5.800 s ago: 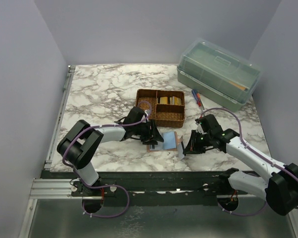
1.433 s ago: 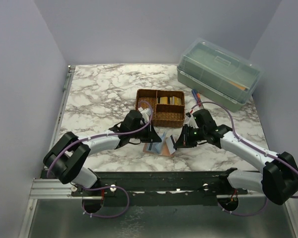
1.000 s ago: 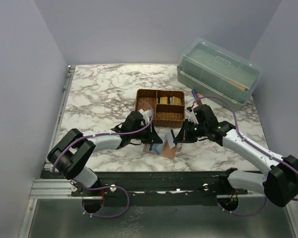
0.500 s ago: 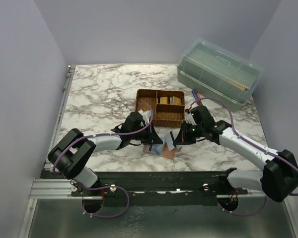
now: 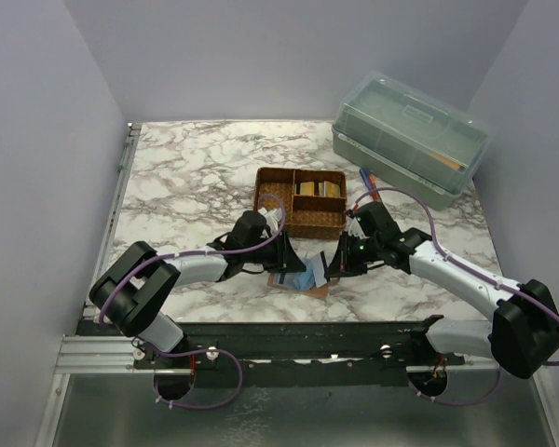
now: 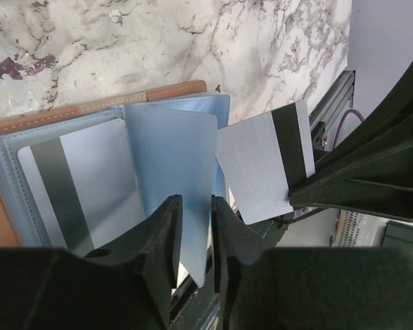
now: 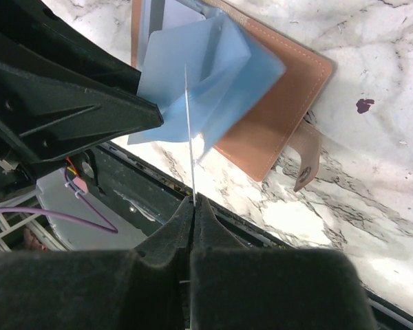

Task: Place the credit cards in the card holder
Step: Insert the credit card into the card holder.

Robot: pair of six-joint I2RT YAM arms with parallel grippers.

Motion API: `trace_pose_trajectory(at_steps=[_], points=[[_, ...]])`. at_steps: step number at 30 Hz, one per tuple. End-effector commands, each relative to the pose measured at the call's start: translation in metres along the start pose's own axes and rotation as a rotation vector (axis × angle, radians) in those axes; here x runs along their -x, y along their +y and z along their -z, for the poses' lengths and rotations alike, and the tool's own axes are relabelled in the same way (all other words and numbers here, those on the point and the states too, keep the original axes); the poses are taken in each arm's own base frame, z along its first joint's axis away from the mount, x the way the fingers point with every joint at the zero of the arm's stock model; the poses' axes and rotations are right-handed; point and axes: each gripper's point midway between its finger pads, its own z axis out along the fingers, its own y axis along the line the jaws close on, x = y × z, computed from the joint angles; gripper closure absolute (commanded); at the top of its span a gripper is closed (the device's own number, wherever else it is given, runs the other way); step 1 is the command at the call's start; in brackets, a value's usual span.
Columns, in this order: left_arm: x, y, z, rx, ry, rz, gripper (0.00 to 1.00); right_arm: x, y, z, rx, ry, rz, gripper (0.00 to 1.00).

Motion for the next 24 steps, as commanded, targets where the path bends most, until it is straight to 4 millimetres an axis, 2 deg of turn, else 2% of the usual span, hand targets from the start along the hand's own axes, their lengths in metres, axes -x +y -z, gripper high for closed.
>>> trace_pose_trajectory(at_steps=[1, 4, 7, 12, 16, 19, 24], points=[[0.000, -0.008, 0.005, -0.040, 0.002, -0.003, 0.67, -0.012, -0.014, 0.000, -0.062, 0.025, -0.023, 1.00], [0.002, -0.008, 0.007, -0.039, -0.009, -0.001, 0.66, -0.015, -0.016, 0.001, -0.066, 0.027, -0.027, 1.00], [0.003, -0.001, 0.008, -0.022, -0.016, 0.024, 0.73, -0.019, -0.019, 0.001, -0.073, 0.033, -0.035, 1.00], [0.005, 0.021, 0.011, 0.074, -0.016, 0.071, 0.82, -0.022, -0.019, -0.001, -0.061, 0.036, -0.041, 1.00], [0.006, 0.035, 0.021, 0.178, -0.035, 0.050, 0.81, -0.022, -0.008, -0.004, 0.005, 0.038, -0.024, 1.00], [0.007, 0.046, 0.029, 0.257, -0.043, 0.028, 0.73, -0.019, 0.002, -0.004, 0.051, 0.026, -0.007, 1.00], [0.002, 0.058, 0.032, 0.322, -0.028, 0.033, 0.68, -0.008, 0.012, 0.005, 0.062, -0.014, 0.026, 1.00]])
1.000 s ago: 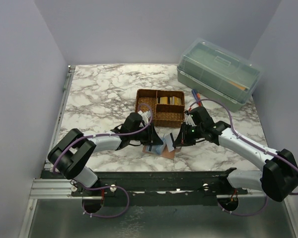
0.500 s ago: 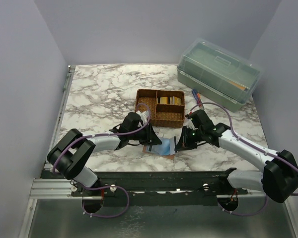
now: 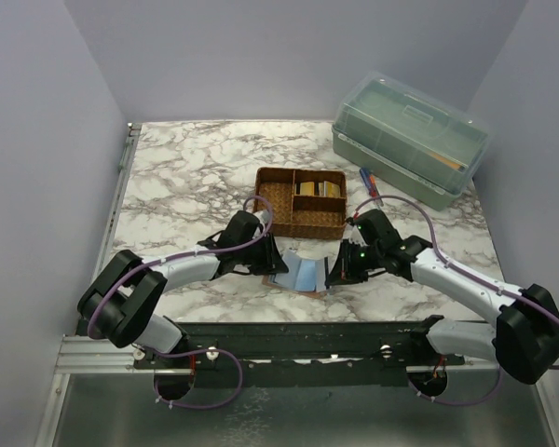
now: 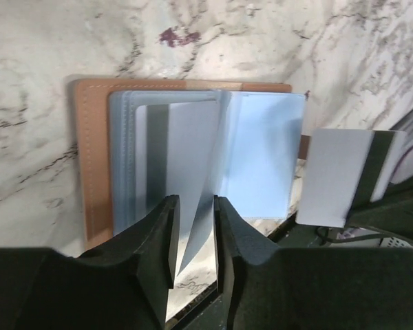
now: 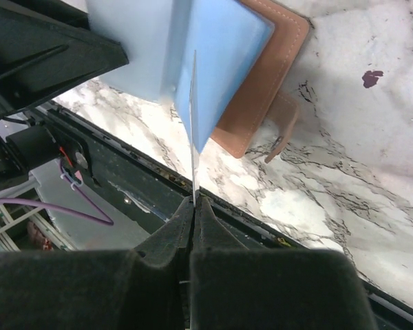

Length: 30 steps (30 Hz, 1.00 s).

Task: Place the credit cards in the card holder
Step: Insert the credit card into the card holder.

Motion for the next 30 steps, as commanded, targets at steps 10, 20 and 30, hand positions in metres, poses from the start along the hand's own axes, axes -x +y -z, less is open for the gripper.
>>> trace_pose_trajectory(at_steps=[10, 20, 30], points=[[0.007, 0.018, 0.013, 0.136, -0.046, -0.014, 0.48, 0.000, 0.039, -0.005, 0.184, 0.024, 0.059, 1.00], [0.018, 0.022, 0.023, 0.199, -0.094, -0.031, 0.27, -0.010, 0.023, -0.034, 0.205, 0.055, 0.022, 1.00], [0.006, 0.050, 0.009, 0.295, -0.037, 0.007, 0.38, -0.021, 0.014, -0.048, 0.275, 0.042, 0.013, 1.00]])
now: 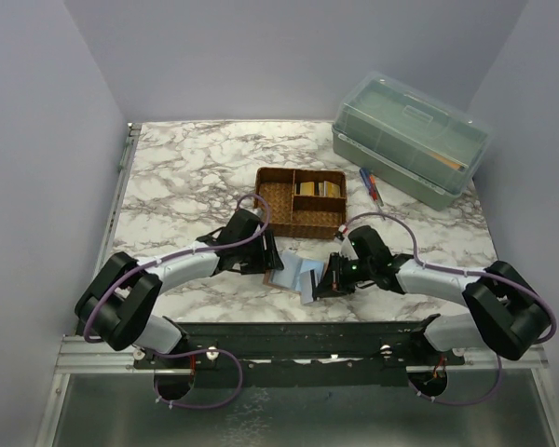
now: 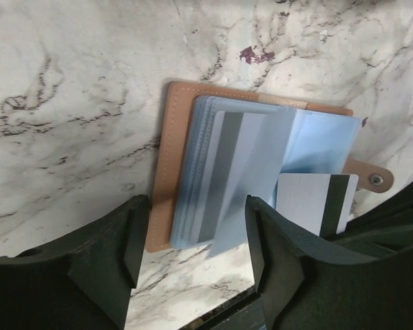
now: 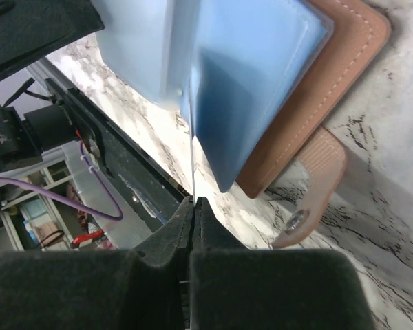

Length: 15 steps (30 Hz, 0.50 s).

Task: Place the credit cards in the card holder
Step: Insert the credit card into the card holder.

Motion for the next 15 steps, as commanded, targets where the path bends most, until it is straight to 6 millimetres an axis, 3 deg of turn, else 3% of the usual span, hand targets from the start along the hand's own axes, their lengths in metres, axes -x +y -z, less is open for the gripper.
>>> trace_pose_trajectory(at_steps=[1, 6, 15], points=[[-0.0041, 0.0201, -0.0053, 0.092, 0.006, 0.009, 0.40, 0.0018, 0.0146, -0.0046, 0.114, -0.018, 0.033, 1.00], [-0.0081, 0.0244, -0.0071, 0.108, 0.021, 0.017, 0.52, 0.0011, 0.0160, -0.0075, 0.145, -0.016, 0.043, 1.00], [-0.0097, 0.0266, -0.0071, 0.114, 0.027, 0.018, 0.59, 0.0030, 0.0116, -0.0142, 0.142, -0.016, 0.017, 1.00]])
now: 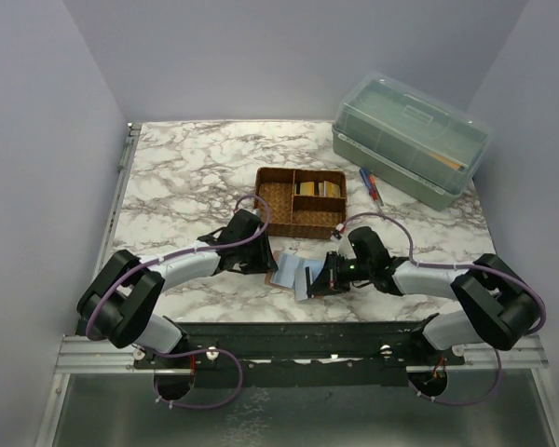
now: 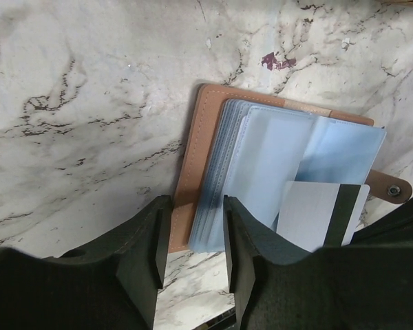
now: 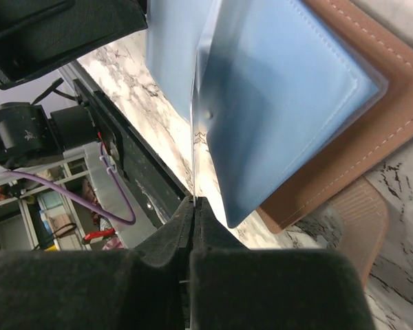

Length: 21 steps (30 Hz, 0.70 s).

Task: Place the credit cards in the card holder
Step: Insert the credit card into the card holder.

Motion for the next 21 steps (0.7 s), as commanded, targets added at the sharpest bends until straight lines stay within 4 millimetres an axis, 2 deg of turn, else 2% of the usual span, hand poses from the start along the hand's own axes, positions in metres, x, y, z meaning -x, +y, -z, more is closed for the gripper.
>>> trace_pose_trajectory(at_steps=[1, 6, 13, 21], points=[[-0.010, 0.016, -0.004, 0.067, 0.035, 0.003, 0.60, -0.002, -0.002, -0.005, 0.019, 0.010, -0.011, 1.00], [-0.013, 0.017, -0.005, 0.067, 0.049, 0.007, 0.63, -0.001, -0.005, -0.009, 0.017, 0.003, -0.022, 1.00], [-0.016, 0.019, -0.005, 0.067, 0.058, 0.012, 0.69, 0.016, -0.014, -0.007, -0.006, -0.062, -0.024, 1.00], [-0.019, 0.016, -0.005, 0.055, 0.070, 0.017, 0.71, 0.035, -0.019, -0.014, -0.023, -0.080, -0.004, 1.00]])
